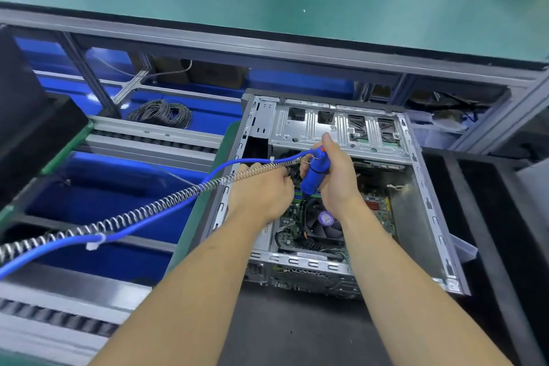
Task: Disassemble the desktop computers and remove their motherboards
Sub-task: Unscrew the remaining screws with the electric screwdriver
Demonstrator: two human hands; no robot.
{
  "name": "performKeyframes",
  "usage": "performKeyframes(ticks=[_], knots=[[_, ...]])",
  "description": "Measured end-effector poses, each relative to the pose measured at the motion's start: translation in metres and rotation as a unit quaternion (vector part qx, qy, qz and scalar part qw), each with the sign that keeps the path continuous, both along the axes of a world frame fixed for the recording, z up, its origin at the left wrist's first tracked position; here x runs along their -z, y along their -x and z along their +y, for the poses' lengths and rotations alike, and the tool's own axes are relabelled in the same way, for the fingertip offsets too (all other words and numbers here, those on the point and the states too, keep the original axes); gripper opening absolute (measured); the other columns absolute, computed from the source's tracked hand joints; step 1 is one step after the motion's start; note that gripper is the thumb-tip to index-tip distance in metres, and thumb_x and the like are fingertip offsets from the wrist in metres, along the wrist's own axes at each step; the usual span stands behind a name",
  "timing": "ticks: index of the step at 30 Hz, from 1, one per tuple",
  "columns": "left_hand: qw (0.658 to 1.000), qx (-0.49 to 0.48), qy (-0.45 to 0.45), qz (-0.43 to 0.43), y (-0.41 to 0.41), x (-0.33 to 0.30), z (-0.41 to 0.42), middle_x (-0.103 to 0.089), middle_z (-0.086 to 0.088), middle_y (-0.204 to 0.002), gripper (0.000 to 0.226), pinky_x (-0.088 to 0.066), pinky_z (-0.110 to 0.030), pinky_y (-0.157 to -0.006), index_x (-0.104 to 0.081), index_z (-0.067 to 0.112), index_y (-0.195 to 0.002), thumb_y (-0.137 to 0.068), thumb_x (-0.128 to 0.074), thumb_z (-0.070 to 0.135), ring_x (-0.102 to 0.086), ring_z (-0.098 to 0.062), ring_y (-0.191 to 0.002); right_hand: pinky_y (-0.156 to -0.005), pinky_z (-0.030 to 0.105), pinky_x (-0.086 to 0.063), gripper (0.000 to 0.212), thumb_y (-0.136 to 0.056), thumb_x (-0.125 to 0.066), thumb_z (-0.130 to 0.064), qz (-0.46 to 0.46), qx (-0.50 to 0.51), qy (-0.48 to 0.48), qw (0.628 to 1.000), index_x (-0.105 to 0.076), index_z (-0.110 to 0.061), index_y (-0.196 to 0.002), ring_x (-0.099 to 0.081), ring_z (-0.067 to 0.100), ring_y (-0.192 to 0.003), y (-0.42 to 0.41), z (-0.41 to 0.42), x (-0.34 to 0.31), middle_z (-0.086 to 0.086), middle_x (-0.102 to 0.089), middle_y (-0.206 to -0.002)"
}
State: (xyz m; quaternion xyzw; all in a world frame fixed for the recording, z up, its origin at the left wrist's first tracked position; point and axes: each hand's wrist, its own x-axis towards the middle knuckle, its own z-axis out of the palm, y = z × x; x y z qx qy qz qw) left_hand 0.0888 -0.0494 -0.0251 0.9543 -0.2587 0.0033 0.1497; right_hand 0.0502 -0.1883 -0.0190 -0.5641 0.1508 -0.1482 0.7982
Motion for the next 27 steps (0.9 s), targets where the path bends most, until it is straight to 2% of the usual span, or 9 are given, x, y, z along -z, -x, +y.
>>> performKeyframes(ticks=[2,5,8,10,14,19,23,27], knots=[[1.0,-0.002,0.002,0.002,-0.0011,-0.0009,-0.0005,-0.046,0.006,-0.061,0.026,-0.035,-0.033,-0.063,-0.045,0.021,-0.069,-0.091,-0.035,0.032,-0.048,-0.025,-0.066,-0.059,0.031,-0.045,0.039,-0.077,-0.064,-0.062,-0.005,-0.007,0.011,1.0,-0.061,-0.027,-0.06,-0.054,0.022,-0.056,0.0002,-0.0005,0.0006,0.005,-0.061,-0.064],[1.0,0.001,-0.004,0.004,-0.0014,-0.0017,-0.0009,-0.049,0.004,-0.062,0.028,-0.04,-0.033,-0.068,-0.042,0.021,-0.066,-0.091,-0.035,0.031,-0.051,-0.026,-0.066,-0.059,0.031,-0.045,0.04,-0.075,-0.066,-0.063,-0.004,-0.017,0.03,0.999,-0.059,-0.025,-0.062,-0.054,0.023,-0.057,0.001,-0.0009,0.002,0.006,-0.061,-0.064],[1.0,-0.01,-0.003,0.015,-0.0004,-0.0019,-0.0003,-0.047,0.006,-0.062,0.026,-0.031,-0.032,-0.058,-0.047,0.022,-0.072,-0.093,-0.034,0.032,-0.046,-0.02,-0.059,-0.06,0.032,-0.045,0.042,-0.075,-0.067,-0.063,-0.003,-0.021,0.044,0.999,-0.058,-0.023,-0.064,-0.054,0.023,-0.057,0.0014,-0.0007,0.0033,0.007,-0.06,-0.065],[1.0,-0.013,-0.004,0.016,0.0002,-0.0015,-0.0002,-0.049,0.006,-0.065,0.026,-0.029,-0.032,-0.056,-0.048,0.022,-0.074,-0.094,-0.033,0.032,-0.042,-0.016,-0.058,-0.061,0.033,-0.045,0.045,-0.074,-0.069,-0.065,-0.004,-0.025,0.05,0.998,-0.058,-0.023,-0.064,-0.053,0.024,-0.058,0.0016,-0.001,0.0041,0.007,-0.059,-0.064],[1.0,-0.012,-0.008,0.018,0.002,-0.0015,-0.0003,-0.054,0.002,-0.073,0.028,-0.034,-0.035,-0.064,-0.048,0.021,-0.075,-0.094,-0.031,0.032,-0.05,-0.024,-0.072,-0.065,0.035,-0.045,0.043,-0.077,-0.066,-0.065,0.0,-0.032,0.075,0.997,-0.058,-0.024,-0.065,-0.053,0.023,-0.06,0.003,-0.0013,0.0064,0.007,-0.059,-0.066],[1.0,-0.015,-0.015,0.004,0.0021,-0.0004,-0.0014,-0.052,0.002,-0.076,0.029,-0.031,-0.036,-0.076,-0.049,0.023,-0.073,-0.096,-0.033,0.029,-0.043,-0.022,-0.078,-0.064,0.032,-0.043,0.036,-0.081,-0.059,-0.054,0.001,-0.048,0.116,0.992,-0.059,-0.022,-0.064,-0.052,0.021,-0.058,0.0003,0.005,0.004,0.007,-0.057,-0.064],[1.0,-0.006,-0.006,-0.001,0.0033,-0.0028,-0.0006,-0.051,0.003,-0.067,0.029,-0.033,-0.036,-0.066,-0.052,0.021,-0.076,-0.096,-0.033,0.031,-0.048,-0.021,-0.066,-0.062,0.033,-0.043,0.031,-0.079,-0.057,-0.05,-0.013,-0.037,0.091,0.995,-0.058,-0.025,-0.062,-0.05,0.021,-0.055,0.0014,-0.001,0.0033,0.005,-0.057,-0.059],[1.0,-0.012,-0.011,0.003,0.0044,-0.0071,-0.0011,-0.05,0.002,-0.071,0.03,-0.032,-0.036,-0.067,-0.055,0.02,-0.078,-0.096,-0.034,0.03,-0.049,-0.024,-0.073,-0.065,0.037,-0.043,0.039,-0.083,-0.057,-0.056,-0.009,-0.039,0.11,0.993,-0.058,-0.022,-0.063,-0.051,0.024,-0.059,0.001,0.0004,0.0057,0.006,-0.057,-0.06]])
